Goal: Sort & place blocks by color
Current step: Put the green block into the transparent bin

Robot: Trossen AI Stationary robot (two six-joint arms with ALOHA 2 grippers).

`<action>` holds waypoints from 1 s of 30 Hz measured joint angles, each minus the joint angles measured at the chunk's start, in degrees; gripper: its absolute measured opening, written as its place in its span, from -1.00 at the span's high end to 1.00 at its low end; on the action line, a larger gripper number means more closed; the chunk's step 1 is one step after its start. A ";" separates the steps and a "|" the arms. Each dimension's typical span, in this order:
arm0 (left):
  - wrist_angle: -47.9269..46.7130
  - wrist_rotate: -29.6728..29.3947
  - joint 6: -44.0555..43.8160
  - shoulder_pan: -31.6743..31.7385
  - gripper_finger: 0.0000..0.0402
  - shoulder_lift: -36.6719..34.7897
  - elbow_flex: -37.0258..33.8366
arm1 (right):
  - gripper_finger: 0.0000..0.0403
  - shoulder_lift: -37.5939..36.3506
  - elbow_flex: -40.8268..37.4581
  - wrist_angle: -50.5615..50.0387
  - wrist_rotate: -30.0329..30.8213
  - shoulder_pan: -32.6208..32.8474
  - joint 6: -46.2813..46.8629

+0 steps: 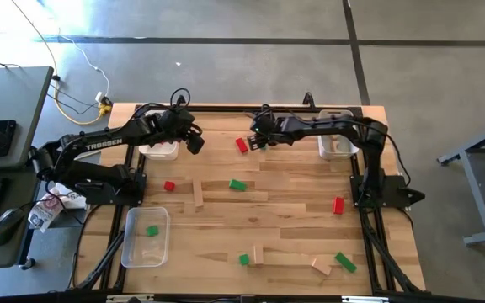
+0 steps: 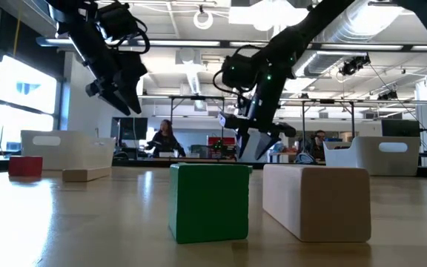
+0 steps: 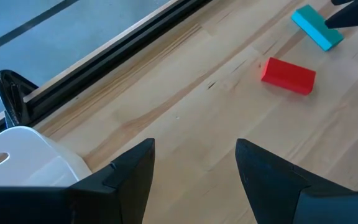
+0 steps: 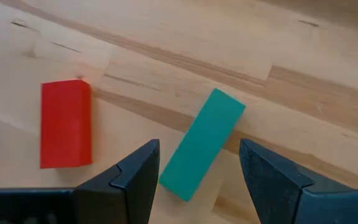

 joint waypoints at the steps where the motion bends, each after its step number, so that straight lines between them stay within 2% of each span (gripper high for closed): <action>1: 0.00 0.00 0.37 0.00 -0.05 0.00 0.00 | -0.04 0.28 0.00 -0.13 0.00 0.00 0.00; 18: 0.02 -0.09 0.80 0.02 -0.05 -0.02 0.00 | 0.00 4.40 -0.02 1.07 -0.97 -0.02 1.26; 22: 0.02 -0.20 0.80 0.01 -0.05 -0.02 0.00 | 0.15 4.40 0.02 0.26 -1.42 -0.09 0.26; 30: 0.02 -0.20 0.75 0.01 -0.05 -0.02 0.00 | 0.61 4.38 0.11 -0.49 -1.88 -0.04 -5.15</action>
